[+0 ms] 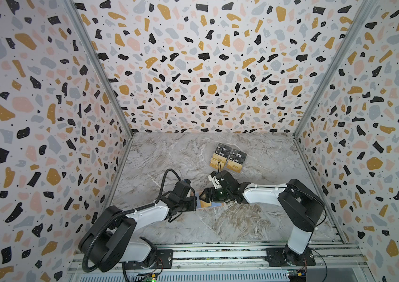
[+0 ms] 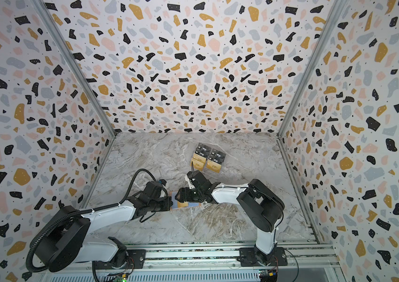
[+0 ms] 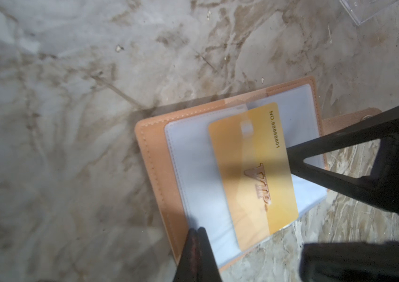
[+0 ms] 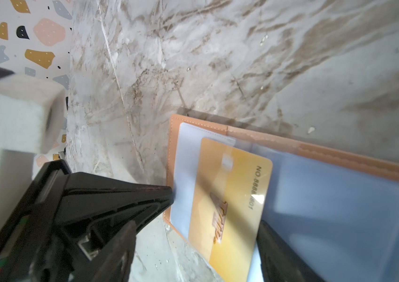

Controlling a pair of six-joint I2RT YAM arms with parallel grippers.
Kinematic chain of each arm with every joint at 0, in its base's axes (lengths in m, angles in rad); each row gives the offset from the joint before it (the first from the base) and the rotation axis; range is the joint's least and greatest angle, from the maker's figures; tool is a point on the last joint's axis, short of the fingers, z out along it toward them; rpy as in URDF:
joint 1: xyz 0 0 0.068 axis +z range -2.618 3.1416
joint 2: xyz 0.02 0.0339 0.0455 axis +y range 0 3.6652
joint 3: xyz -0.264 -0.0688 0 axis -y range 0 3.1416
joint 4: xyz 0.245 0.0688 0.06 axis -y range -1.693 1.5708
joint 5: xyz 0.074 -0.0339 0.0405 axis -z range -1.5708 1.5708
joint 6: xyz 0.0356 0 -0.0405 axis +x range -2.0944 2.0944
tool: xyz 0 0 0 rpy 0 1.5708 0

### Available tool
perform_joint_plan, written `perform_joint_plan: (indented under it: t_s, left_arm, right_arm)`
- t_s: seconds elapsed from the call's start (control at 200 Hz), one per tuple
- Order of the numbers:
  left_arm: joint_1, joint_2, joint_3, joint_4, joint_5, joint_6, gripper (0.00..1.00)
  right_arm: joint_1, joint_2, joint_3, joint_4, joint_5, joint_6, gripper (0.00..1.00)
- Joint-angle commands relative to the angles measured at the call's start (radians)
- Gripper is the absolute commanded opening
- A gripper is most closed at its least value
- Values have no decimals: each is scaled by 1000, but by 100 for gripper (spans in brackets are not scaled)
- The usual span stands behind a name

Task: Insert credit cards into a card holder
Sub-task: Insert the credit card into the card slot.

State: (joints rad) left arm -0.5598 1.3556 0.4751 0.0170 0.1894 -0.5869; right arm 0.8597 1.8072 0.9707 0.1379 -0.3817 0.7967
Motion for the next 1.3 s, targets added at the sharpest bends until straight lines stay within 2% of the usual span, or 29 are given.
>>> perform_joint_plan:
  t_s: [0.0,0.275,0.571,0.836,1.021,1.297]
  left_arm:
    - [18,-18,-30,37,26,12,0]
    - [45,-35,-67,79,68,0,0]
    - [64,-57,-94,94,85,2,0]
    - [77,-62,-96,109,95,-9,0]
    - [78,-75,-62,63,85,7,0]
    - [79,-89,26,-75,37,48,0]
  right_arm:
    - [20,8,45,-49,-1,6,77]
    - [62,19,34,1,37,86,77]
    - [96,38,55,6,67,97,77]
    - [92,-19,2,92,43,105,77]
    - [74,-71,-27,-12,73,58,78]
    - [3,-190,-91,-24,38,-22,75]
